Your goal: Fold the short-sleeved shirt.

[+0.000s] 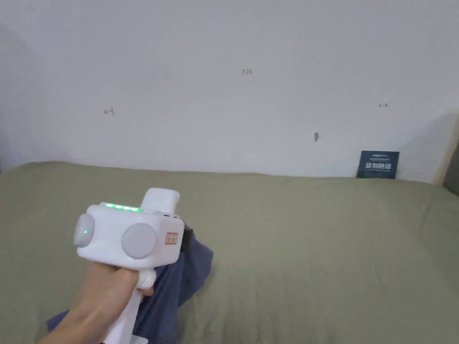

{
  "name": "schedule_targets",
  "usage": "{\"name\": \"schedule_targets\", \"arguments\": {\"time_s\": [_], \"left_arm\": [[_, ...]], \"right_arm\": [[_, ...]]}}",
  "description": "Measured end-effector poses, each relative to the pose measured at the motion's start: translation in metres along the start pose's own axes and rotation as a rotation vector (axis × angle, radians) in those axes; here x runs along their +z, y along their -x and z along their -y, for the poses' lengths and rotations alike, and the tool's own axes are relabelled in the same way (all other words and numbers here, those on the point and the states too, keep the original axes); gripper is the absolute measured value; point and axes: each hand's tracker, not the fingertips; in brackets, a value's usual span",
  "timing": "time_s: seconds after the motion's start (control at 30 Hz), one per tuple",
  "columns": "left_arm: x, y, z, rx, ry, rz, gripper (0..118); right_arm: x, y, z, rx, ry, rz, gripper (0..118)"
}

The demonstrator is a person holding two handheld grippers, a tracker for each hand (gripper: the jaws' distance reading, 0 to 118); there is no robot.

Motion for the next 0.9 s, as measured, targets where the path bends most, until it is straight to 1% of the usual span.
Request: {"name": "schedule_targets", "arguments": {"time_s": [0.13,0.27,0.33,0.43,0.53,0.57,0.6,0.63,0.67,0.7,0.77,0.8,0.83,0.87,0.9], "left_arm": [[-0.045,-0.079,-0.016,-0.028,0.016,0.15,0],[-0.101,-0.135,0.003,-0.038,0.117,0.245,0],[-0.131,-0.15,0.025,-0.069,0.183,0.25,0],[-0.178,-0.161,0.064,-0.041,0.31,0.248,0],[-0.208,-0.16,0.095,-0.022,0.388,0.227,1],[-0.21,-0.157,0.099,-0.022,0.389,0.219,4],[-0.208,-0.154,0.103,-0.026,0.382,0.218,26],[-0.203,-0.15,0.104,-0.03,0.366,0.228,58],[-0.192,-0.145,0.103,-0.035,0.334,0.23,86],[-0.18,-0.138,0.101,-0.043,0.286,0.207,102],[-0.144,-0.121,0.095,-0.066,0.208,0.156,101],[-0.124,-0.111,0.093,-0.054,0.166,0.139,101],[-0.1,-0.097,0.09,-0.045,0.125,0.134,99],[-0.07,-0.083,0.09,-0.031,0.073,0.116,95],[-0.046,-0.072,0.091,-0.016,0.028,0.083,75]], "right_arm": [[0.002,-0.024,0.009,-0.042,0.026,0.056,0],[-0.002,-0.039,0.021,-0.062,0.058,0.091,0],[-0.007,-0.044,0.027,-0.068,0.076,0.1,0],[-0.017,-0.051,0.036,-0.087,0.112,0.109,0],[-0.026,-0.055,0.042,-0.097,0.138,0.117,0],[-0.028,-0.056,0.043,-0.1,0.147,0.122,0],[-0.03,-0.057,0.043,-0.105,0.151,0.122,0],[-0.031,-0.058,0.043,-0.108,0.153,0.12,0],[-0.032,-0.057,0.043,-0.108,0.154,0.122,0],[-0.032,-0.057,0.042,-0.107,0.153,0.124,0],[-0.029,-0.055,0.037,-0.116,0.139,0.124,0],[-0.027,-0.054,0.034,-0.12,0.129,0.122,0],[-0.025,-0.052,0.031,-0.12,0.117,0.121,0],[-0.021,-0.05,0.028,-0.117,0.1,0.125,0],[-0.018,-0.048,0.026,-0.118,0.085,0.126,0]]}}
